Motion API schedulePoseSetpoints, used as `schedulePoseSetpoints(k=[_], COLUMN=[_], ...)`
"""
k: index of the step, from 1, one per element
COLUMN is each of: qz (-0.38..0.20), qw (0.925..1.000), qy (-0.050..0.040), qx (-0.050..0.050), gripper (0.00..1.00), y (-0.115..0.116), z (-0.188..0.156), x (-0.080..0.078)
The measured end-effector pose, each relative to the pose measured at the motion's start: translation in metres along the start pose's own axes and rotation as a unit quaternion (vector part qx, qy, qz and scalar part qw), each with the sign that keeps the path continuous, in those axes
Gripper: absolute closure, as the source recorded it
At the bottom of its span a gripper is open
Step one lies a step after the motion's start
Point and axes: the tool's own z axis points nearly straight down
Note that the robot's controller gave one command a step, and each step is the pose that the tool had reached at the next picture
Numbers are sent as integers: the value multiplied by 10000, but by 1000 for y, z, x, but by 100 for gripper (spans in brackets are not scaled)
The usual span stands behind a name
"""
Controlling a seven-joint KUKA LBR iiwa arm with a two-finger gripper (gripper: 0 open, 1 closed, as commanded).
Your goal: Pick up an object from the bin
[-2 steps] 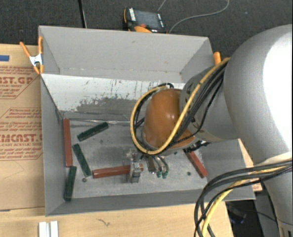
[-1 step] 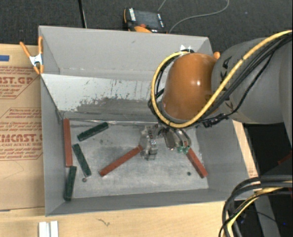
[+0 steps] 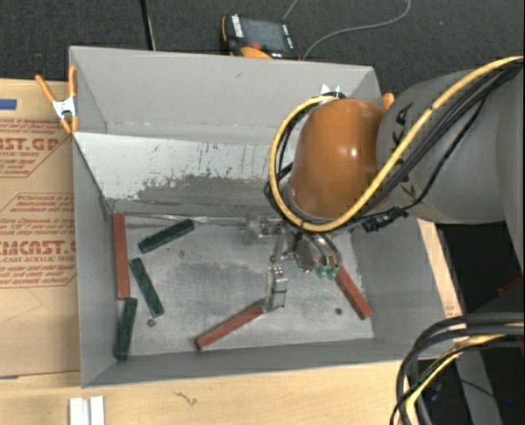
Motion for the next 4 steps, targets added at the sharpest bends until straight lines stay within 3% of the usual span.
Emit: schedulePoseSetpoints(k=[1,2,3,4], qz=[-376,-746,-745,-812], qw=[9993,9972,9972,9967], qy=[-58,-29,5,-39], qx=[-1,3,-2,5], gripper=[0,0,100,100], y=[-18,-5,-4,-26], z=[104,102,103,-69], x=[38,33,35,23])
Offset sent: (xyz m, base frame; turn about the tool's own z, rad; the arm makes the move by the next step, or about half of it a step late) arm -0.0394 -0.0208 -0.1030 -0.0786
